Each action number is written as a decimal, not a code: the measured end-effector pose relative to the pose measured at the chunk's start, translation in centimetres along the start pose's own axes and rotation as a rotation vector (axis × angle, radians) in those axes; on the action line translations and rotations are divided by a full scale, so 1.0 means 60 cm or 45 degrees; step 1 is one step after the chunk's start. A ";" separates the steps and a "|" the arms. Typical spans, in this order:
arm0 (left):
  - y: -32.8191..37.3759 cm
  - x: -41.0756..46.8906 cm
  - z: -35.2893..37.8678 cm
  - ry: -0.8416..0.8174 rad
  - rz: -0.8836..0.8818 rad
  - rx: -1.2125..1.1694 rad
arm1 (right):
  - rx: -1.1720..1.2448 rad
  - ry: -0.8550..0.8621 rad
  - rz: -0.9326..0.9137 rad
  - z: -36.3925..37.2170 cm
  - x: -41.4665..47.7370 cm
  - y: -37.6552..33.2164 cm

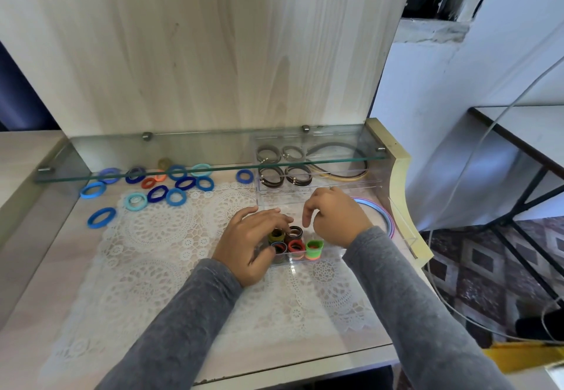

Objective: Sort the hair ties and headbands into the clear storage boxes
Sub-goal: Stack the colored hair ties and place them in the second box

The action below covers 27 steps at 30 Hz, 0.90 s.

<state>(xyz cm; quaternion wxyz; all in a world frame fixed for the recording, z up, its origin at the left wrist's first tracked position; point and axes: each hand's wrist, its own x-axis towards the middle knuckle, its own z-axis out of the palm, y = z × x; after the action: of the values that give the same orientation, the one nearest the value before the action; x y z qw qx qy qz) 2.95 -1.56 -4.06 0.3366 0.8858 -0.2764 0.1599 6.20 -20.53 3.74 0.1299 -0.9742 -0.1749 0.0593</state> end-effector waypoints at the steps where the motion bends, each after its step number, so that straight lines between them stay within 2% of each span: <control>1: 0.001 0.000 0.001 0.016 -0.007 0.004 | -0.033 0.016 0.005 0.003 -0.002 0.000; 9: 0.002 0.003 0.006 0.076 -0.120 0.121 | -0.202 0.070 -0.027 0.016 -0.001 -0.006; 19: 0.000 0.003 0.008 0.077 -0.159 0.192 | -0.204 0.050 -0.013 0.015 -0.006 -0.008; 27: 0.001 0.005 0.012 0.093 -0.210 0.303 | -0.139 -0.067 -0.007 0.028 0.000 -0.010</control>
<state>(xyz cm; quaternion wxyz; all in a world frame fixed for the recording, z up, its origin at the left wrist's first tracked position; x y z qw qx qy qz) 3.23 -2.20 -4.39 0.2511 0.9328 -0.1694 0.1954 5.71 -19.59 2.31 0.0723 -0.9774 -0.1839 0.0748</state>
